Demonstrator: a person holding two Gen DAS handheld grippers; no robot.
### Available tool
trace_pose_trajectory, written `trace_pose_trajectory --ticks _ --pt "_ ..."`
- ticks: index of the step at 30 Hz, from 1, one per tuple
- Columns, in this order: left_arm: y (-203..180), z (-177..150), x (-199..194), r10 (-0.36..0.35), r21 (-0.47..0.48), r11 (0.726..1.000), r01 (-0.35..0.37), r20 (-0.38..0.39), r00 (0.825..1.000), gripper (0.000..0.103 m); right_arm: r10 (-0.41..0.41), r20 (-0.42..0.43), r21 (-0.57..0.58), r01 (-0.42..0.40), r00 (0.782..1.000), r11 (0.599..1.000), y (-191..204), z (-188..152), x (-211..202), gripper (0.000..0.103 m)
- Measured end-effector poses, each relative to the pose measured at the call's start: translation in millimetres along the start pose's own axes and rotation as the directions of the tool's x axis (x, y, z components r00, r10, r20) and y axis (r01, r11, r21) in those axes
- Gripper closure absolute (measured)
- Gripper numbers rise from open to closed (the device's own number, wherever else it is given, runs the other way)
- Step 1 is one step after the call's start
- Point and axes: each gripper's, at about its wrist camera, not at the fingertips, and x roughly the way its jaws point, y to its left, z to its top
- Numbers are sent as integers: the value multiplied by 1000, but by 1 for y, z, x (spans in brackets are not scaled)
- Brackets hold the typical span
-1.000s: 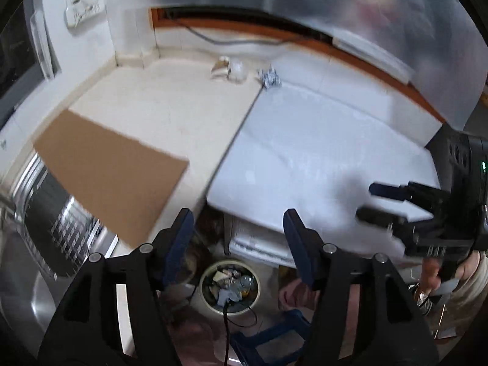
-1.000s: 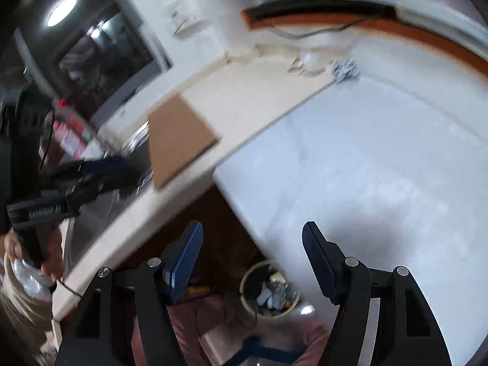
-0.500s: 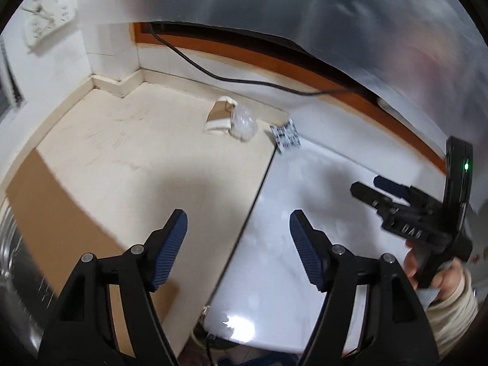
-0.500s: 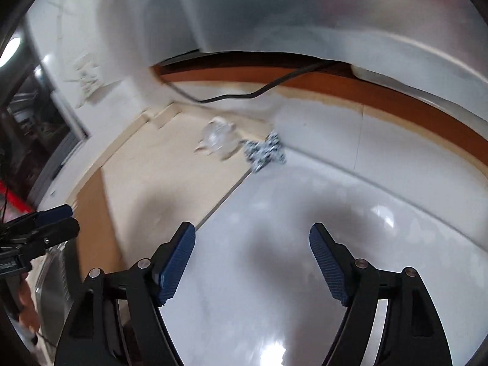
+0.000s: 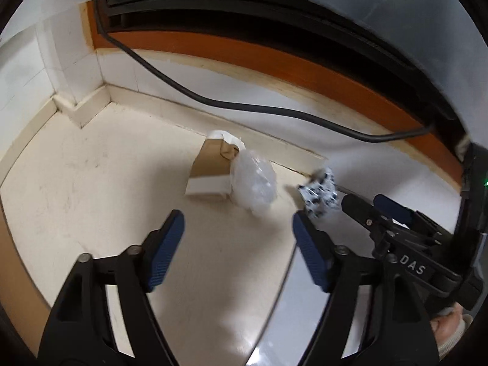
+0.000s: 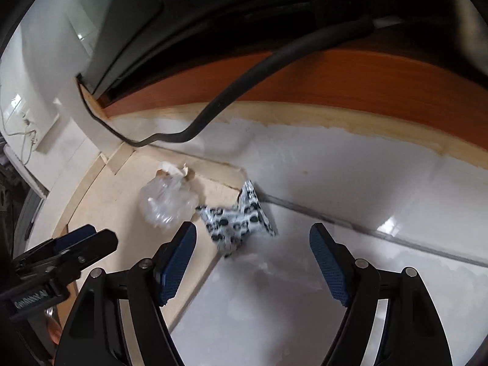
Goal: Collect trash
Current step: 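Raise both tools up to the counter toward the plastic bag and wrapper, then grasp the patterned wrapper with the right tool while the left tool grasps the clear plastic bag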
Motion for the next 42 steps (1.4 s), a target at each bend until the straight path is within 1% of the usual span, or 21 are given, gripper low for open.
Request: trace_pose_trajectory --ticks 1,3,6,7,10,12,14,18,19,20,21,22,23,24,25,26,27,28,30,37,42 --pt "0 2 7 1 6 1000 -1 -3 1000 23 -4 2 -1 4 1000 1000 1 2 6 26" --pt "-1 5 18 6 17 1000 -6 3 1000 22 -12 4 -3 12 1000 1000 3 8 18 27" --pt "-2 10 33 38 31 999 -38 4 999 22 -26 4 -3 26 1000 1000 5 12 35 27" --pt "-2 12 44 59 40 997 -59 -10 998 21 -30 2 -3 31 1000 1000 5 13 40 27" --pt "-1 13 63 74 45 996 -73 -35 997 21 -32 -18 13 33 999 999 2 13 52 30" --pt "5 14 71 80 24 997 -79 -38 996 21 -32 -32 24 32 999 999 -2 12 60 30" --pt "12 17 82 85 -7 996 -85 -51 995 21 -2 -36 40 4 999 999 -3 11 66 30" --pt "24 21 95 72 -71 995 -76 -67 995 21 1 -33 13 -1 999 1000 4 9 75 30" --pt "25 20 95 71 -75 994 -75 -60 996 21 -3 -35 -3 3 999 1000 7 8 77 33" --pt "27 21 97 70 -79 994 -74 -50 996 21 -12 -34 -19 11 999 1000 9 6 77 38" --pt "27 21 98 69 -79 994 -73 -45 997 23 -19 -29 -42 18 999 999 12 5 79 39" --pt "27 21 99 66 -73 995 -69 -35 997 28 -12 -29 -59 10 1000 998 15 3 81 42" --pt "26 20 99 72 -66 995 -74 -25 997 29 -8 -25 -68 7 1000 998 16 2 82 47" --pt "26 21 96 68 -59 996 -69 -17 998 34 3 -24 -75 -5 1000 997 18 0 85 49" --pt "24 20 95 71 -43 997 -71 -1 997 40 8 -23 -78 -10 1000 997 18 -1 86 56" --pt "23 20 94 69 -30 997 -69 10 998 43 14 -25 -81 -16 1000 997 19 -2 88 62" --pt "21 22 92 69 -20 997 -68 14 998 50 15 -24 -85 -17 1000 996 18 -4 88 66" --pt "20 23 89 63 -9 998 -62 18 998 63 22 -27 -86 -24 999 996 19 -4 89 71" --pt "16 24 85 4 7 1000 -4 19 1000 82 32 -28 -77 -34 999 996 19 -5 91 73" --pt "0 11 79 -94 37 995 94 -10 996 85 34 -43 -87 -37 998 995 21 -16 82 76" --pt "-6 -1 73 -133 68 989 135 -29 991 85 37 -50 -86 -41 998 995 9 -24 64 76"
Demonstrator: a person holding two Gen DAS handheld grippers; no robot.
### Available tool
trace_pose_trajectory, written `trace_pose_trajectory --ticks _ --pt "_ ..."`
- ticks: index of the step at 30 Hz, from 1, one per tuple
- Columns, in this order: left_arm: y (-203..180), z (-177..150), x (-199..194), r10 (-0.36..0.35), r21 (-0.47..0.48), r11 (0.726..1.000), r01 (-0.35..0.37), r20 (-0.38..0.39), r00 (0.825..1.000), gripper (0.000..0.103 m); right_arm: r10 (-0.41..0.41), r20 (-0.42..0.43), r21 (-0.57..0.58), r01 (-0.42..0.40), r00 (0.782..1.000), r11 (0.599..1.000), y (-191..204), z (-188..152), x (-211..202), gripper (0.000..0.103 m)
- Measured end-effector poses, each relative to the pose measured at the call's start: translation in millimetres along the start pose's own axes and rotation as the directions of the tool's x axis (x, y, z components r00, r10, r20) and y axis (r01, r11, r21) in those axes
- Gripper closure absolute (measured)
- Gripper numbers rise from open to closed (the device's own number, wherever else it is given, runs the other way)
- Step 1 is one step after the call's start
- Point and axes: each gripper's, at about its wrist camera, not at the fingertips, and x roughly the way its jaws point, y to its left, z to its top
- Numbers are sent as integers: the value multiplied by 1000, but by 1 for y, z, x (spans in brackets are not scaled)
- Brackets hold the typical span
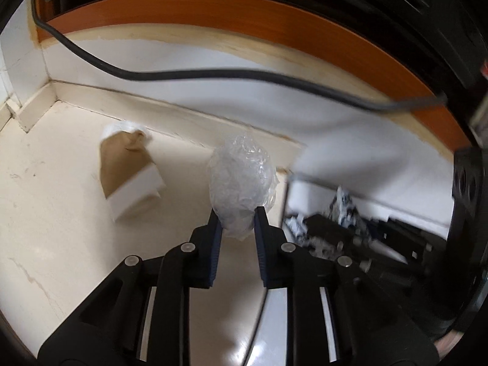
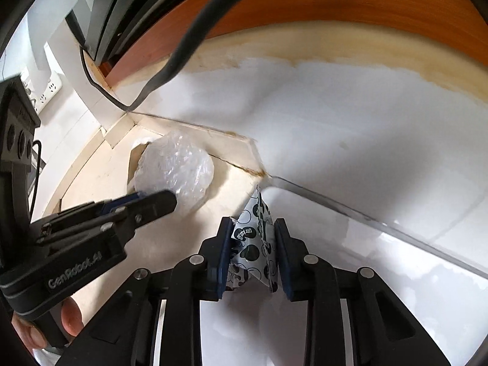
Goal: Collect trash
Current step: 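Grasp the patterned wrapper with the right tool while the left tool grasps the clear plastic bag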
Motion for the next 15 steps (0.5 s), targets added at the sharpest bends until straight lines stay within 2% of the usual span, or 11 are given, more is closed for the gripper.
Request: trace_pose_trajectory --ticks 7,10,15 --pt "-15 -22 -14 -46 48 998 48 -35 998 85 0 22 72 -1 1000 997 -20 -2 -24 76" --pt "-21 -35 -30 -76 45 996 78 -42 996 85 7 19 83 -8 1000 997 -18 -7 -30 76" --pt "-33 -73 -72 -105 11 994 106 -71 992 85 34 -17 77 -33 999 997 -12 -30 -69 76"
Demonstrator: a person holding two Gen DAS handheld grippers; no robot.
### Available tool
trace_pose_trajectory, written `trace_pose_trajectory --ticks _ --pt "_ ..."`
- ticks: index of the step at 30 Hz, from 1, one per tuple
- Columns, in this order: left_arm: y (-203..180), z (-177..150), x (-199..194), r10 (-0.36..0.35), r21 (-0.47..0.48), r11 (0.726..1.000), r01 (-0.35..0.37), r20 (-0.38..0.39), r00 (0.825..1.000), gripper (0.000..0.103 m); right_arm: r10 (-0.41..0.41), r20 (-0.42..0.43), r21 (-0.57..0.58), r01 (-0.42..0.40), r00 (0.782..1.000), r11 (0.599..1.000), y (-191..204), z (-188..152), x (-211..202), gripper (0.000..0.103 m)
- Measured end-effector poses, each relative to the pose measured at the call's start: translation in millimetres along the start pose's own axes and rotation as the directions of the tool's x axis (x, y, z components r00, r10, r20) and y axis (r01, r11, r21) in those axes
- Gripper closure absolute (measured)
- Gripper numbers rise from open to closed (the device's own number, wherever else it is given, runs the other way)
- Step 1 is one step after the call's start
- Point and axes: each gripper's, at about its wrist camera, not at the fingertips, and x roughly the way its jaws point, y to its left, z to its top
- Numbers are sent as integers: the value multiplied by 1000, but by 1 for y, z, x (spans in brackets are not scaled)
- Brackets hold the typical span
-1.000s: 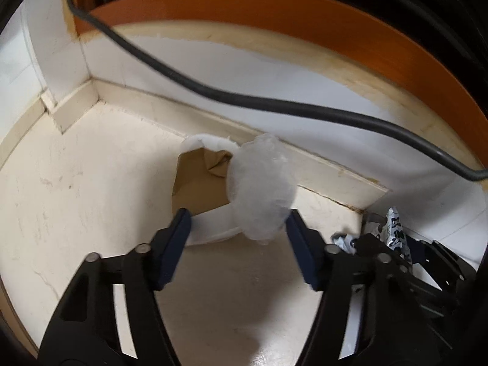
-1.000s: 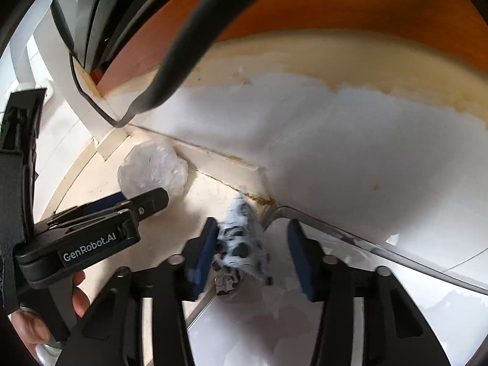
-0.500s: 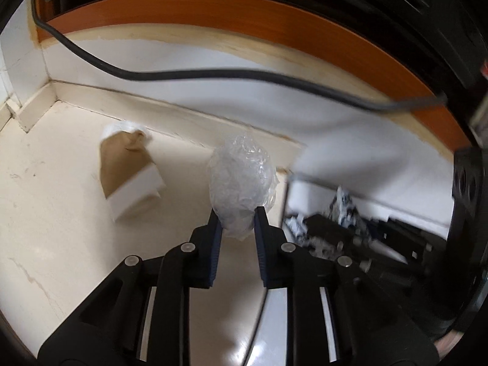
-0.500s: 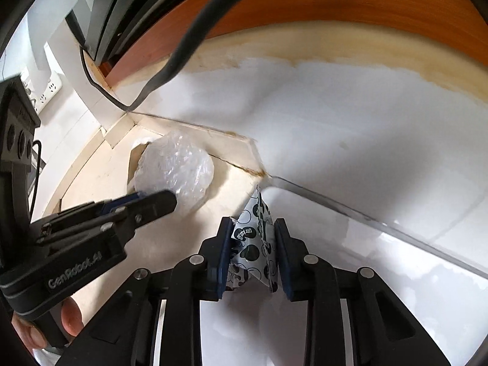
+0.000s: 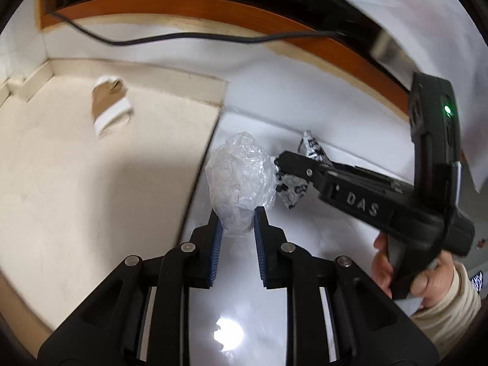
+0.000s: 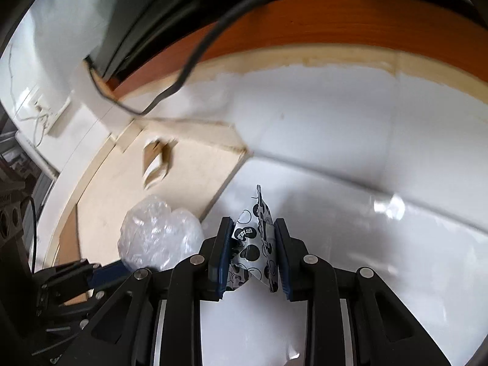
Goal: Collect trash
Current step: 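Grasp the patterned wrapper with the right tool while the left tool grasps the clear plastic bag, then lift the plastic bag and wrapper and carry them down over the bin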
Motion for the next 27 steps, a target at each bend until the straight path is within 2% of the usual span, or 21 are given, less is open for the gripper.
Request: trace_pose_trajectory --ticks 4,9,16,19,22,27 --pt "-34 -50 -43 8 -19 1000 -8 -17 1000 85 42 -35 -26 -43 998 999 10 -32 -42 76" --pt "-52 -105 -94 33 -46 998 -33 -11 999 85 123 -76 -48 -127 990 991 32 -74 -95 76" --pt "-80 -183 -169 53 -86 995 -54 -11 999 85 208 -137 -143 -227 969 963 70 -139 -167 76" --pt "-88 -220 -187 72 -93 993 -73 -12 997 85 214 -168 -210 -247 962 946 85 -177 -193 76" --pt "-94 -257 -196 91 -97 991 -93 -25 996 85 187 -185 -300 -237 965 924 99 -218 -210 76" --pt "-91 -324 -186 116 -129 984 -123 -62 991 85 138 -208 -435 -218 968 873 117 -297 -216 76"
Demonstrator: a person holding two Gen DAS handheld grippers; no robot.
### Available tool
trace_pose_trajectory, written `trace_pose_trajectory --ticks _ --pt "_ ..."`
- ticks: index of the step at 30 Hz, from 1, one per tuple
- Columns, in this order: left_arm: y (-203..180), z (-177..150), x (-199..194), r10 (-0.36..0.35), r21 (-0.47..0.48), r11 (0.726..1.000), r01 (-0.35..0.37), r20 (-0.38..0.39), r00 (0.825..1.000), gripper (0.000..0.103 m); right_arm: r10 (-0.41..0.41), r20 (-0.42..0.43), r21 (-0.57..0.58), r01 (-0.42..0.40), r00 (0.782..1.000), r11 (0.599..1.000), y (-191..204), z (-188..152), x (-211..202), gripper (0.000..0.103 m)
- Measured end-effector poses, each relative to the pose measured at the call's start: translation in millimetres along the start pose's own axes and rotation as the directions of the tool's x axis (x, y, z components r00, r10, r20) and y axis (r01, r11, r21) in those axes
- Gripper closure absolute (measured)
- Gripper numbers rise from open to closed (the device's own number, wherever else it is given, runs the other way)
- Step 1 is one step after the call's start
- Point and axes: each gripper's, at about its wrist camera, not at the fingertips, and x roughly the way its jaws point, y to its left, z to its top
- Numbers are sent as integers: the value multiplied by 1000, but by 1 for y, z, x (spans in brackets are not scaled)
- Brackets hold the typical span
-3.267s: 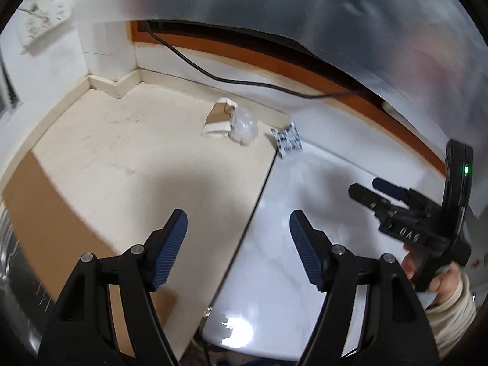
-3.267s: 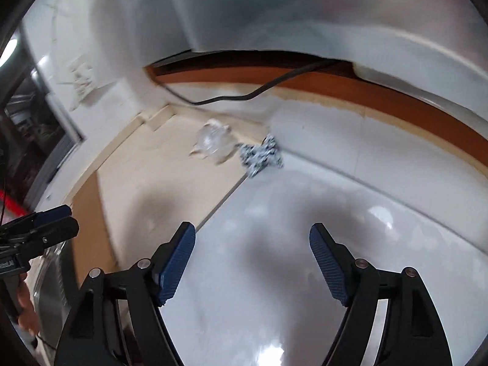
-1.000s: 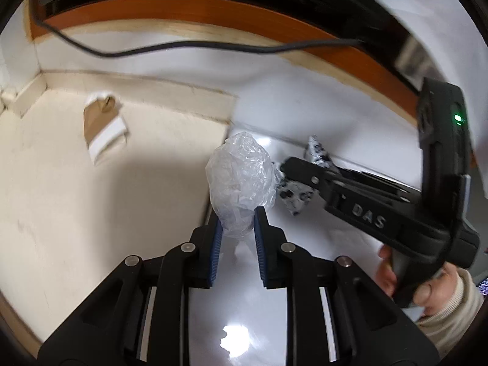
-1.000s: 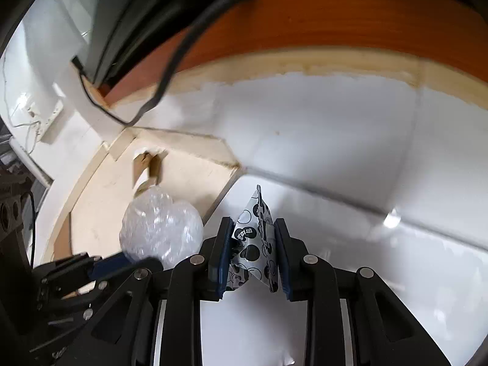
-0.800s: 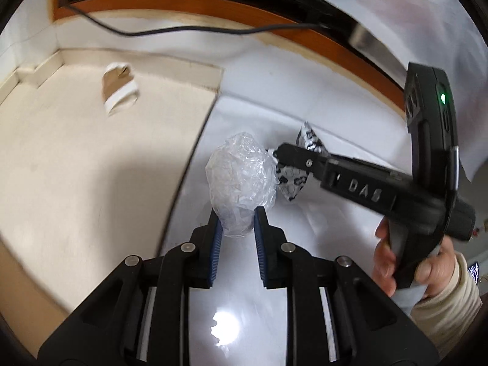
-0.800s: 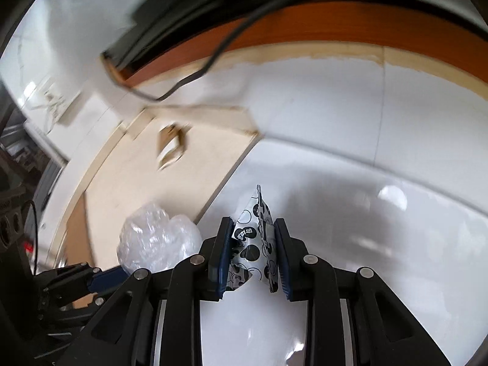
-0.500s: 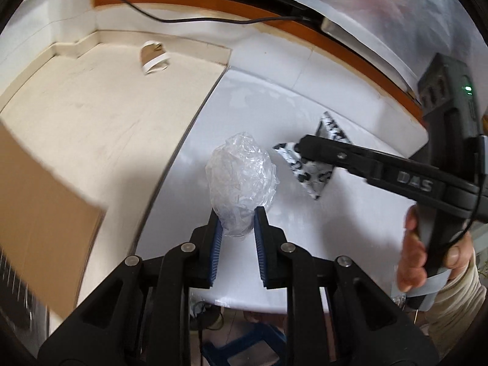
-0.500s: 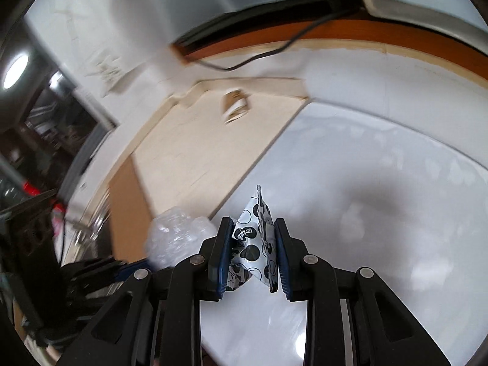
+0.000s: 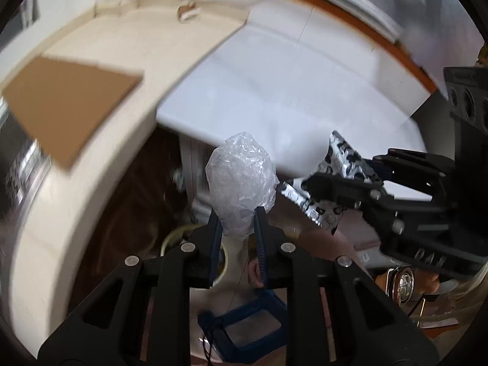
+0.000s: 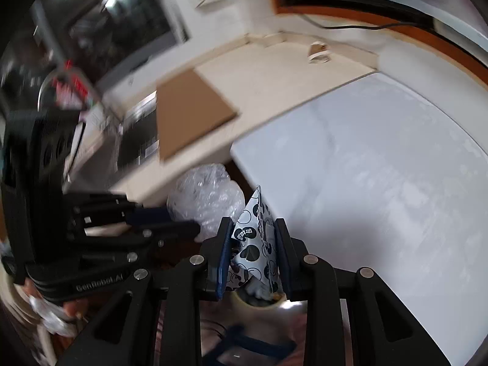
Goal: Collect trash
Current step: 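Lift the plastic bag and wrapper and carry them down over the bin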
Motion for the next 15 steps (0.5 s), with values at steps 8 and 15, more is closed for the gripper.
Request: trace_pose_trajectory --ticks 8,15 --pt "30 -85 49 80 -82 993 -84 -55 995 85 -28 -153 -66 18 988 998 28 -98 79 76" --pt "49 -133 107 111 -123 984 -126 -123 986 85 -25 -263 14 30 965 999 15 -146 152 76"
